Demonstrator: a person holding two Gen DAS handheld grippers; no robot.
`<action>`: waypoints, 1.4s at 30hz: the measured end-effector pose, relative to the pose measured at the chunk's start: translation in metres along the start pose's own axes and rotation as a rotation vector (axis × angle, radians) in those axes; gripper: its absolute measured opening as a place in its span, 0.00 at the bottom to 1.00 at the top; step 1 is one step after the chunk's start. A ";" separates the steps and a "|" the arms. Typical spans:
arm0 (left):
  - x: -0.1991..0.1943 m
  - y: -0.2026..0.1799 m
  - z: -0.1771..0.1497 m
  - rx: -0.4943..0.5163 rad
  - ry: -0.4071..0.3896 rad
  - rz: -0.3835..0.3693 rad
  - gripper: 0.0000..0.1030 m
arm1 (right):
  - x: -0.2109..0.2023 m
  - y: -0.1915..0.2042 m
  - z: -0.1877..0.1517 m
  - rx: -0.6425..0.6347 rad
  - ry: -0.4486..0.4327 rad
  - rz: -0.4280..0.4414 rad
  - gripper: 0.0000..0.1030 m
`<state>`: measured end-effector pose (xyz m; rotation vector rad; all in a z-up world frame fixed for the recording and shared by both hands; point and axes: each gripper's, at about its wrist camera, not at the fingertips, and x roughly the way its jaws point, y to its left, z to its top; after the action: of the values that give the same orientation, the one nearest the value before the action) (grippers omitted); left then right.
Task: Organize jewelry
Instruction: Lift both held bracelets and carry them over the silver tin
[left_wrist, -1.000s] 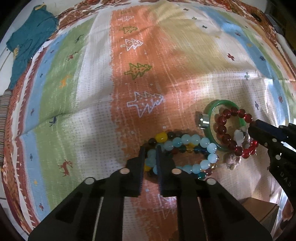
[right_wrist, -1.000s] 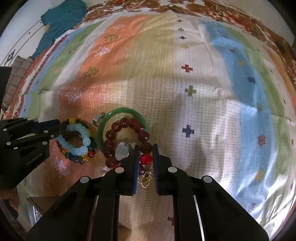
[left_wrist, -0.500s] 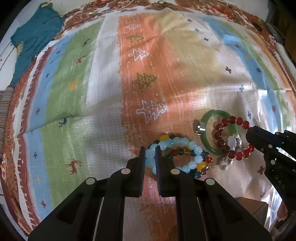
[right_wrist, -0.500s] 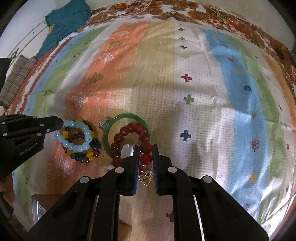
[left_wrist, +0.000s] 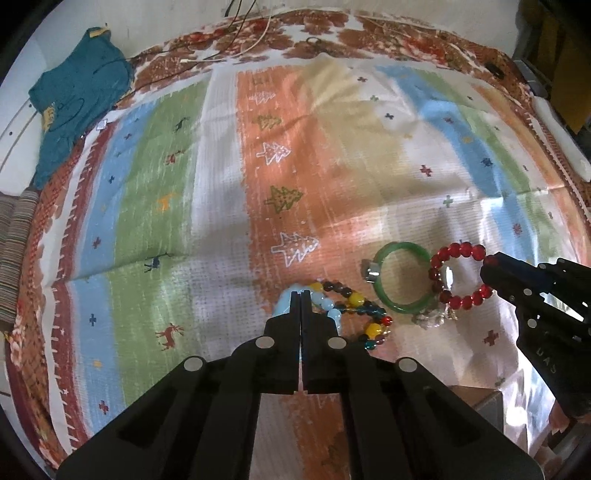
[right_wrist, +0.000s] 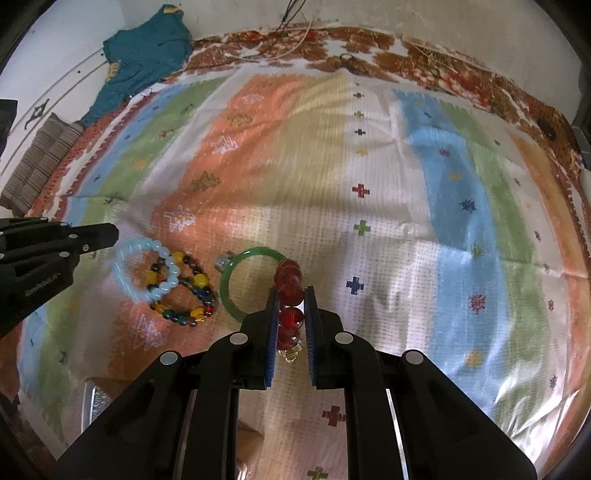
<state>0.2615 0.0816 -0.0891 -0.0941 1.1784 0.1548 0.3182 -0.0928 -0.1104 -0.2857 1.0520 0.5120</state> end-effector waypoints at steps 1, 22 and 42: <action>-0.001 -0.001 -0.001 0.001 -0.002 0.000 0.00 | -0.002 0.000 -0.001 -0.001 -0.004 -0.003 0.14; 0.049 0.028 -0.020 -0.085 0.159 0.028 0.31 | -0.005 -0.004 -0.010 0.011 0.009 0.005 0.14; 0.061 0.028 -0.018 -0.064 0.163 0.058 0.11 | -0.006 0.000 -0.006 -0.011 0.001 0.002 0.14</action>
<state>0.2627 0.1109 -0.1523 -0.1312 1.3399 0.2392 0.3111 -0.0975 -0.1082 -0.2944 1.0510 0.5195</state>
